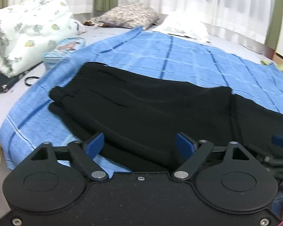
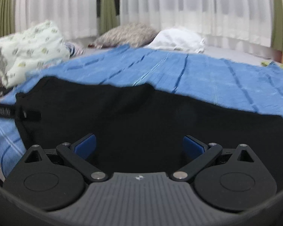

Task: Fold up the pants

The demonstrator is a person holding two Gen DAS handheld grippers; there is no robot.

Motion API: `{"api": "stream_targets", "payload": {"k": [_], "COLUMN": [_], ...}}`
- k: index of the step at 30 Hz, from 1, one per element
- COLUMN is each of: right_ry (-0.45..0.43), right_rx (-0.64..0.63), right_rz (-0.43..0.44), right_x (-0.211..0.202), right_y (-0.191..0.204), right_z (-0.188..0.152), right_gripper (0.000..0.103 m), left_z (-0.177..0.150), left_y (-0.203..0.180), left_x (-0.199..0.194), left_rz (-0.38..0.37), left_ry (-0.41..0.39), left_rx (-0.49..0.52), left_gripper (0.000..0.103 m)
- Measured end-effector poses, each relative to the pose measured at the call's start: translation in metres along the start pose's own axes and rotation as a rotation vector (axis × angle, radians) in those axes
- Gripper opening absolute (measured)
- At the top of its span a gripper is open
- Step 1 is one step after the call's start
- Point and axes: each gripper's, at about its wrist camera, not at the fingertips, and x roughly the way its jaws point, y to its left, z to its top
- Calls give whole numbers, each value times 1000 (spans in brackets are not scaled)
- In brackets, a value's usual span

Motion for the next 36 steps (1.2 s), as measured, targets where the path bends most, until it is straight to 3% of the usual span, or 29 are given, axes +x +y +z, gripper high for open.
{"api": "stream_targets", "payload": {"k": [2, 4, 6, 14, 23, 36], "right_ry": [36, 16, 20, 28, -1, -8], "right_rx": [-31, -96, -131, -124, -127, -128], "right_rz": [1, -19, 16, 65, 88, 95], "right_x": [8, 6, 3, 2, 3, 4], "right_y": [8, 18, 25, 21, 19, 18], "right_z": [-8, -13, -17, -19, -21, -23], "right_gripper": [102, 102, 102, 103, 102, 102], "left_z": [1, 4, 7, 10, 6, 23], "left_y": [8, 16, 23, 50, 99, 113], "left_x": [4, 9, 16, 34, 50, 85], "left_rz": [15, 34, 48, 94, 106, 124], "left_ry": [-8, -12, -14, -35, -61, -70], "left_rx": [-6, -20, -42, -139, -387, -413], "left_gripper": [88, 91, 92, 97, 97, 103]}}
